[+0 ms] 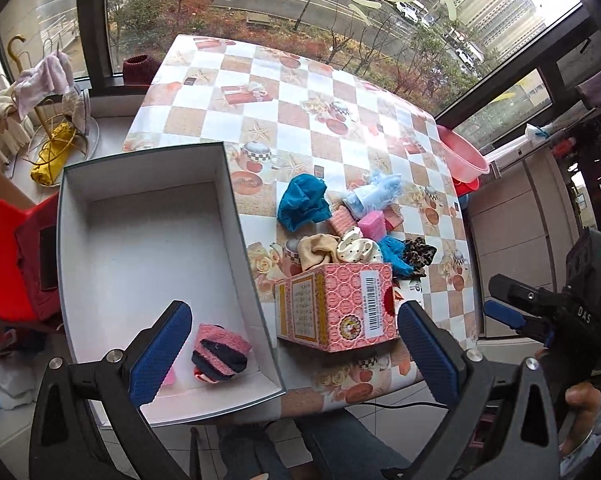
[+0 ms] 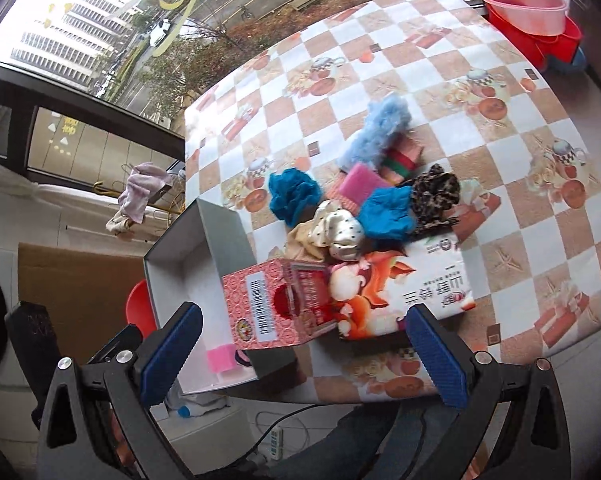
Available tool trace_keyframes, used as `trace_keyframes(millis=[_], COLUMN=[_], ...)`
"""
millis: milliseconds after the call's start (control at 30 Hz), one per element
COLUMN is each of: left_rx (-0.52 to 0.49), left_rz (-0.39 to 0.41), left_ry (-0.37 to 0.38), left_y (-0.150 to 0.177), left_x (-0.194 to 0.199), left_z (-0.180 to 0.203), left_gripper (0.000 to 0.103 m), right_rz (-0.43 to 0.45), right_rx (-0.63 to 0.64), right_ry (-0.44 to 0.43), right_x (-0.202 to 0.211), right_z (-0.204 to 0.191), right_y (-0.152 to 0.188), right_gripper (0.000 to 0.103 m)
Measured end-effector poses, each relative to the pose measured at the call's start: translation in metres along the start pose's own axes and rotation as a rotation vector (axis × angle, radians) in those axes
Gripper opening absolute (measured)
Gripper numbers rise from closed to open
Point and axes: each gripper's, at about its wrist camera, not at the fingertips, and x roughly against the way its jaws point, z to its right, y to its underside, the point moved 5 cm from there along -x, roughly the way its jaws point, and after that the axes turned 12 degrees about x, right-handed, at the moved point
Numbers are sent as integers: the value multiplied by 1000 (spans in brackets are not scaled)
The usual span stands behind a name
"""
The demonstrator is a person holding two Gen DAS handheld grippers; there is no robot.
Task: Organize soft objects
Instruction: 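Withdraw both tools from the box back toward the pile, then grasp the blue cloth with the left tool while the right grasps the leopard scrunchie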
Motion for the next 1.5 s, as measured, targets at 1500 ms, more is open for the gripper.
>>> trace_keyframes(millis=[1500], left_rx=[29], left_rz=[-441], left_ry=[-582], left_y=[-91], left_x=[-265], left_z=[40], left_gripper=[103], right_rz=[-497], right_rx=[-27], right_ry=[126], right_x=[-161], right_z=[185], right_y=[-42], right_gripper=[103])
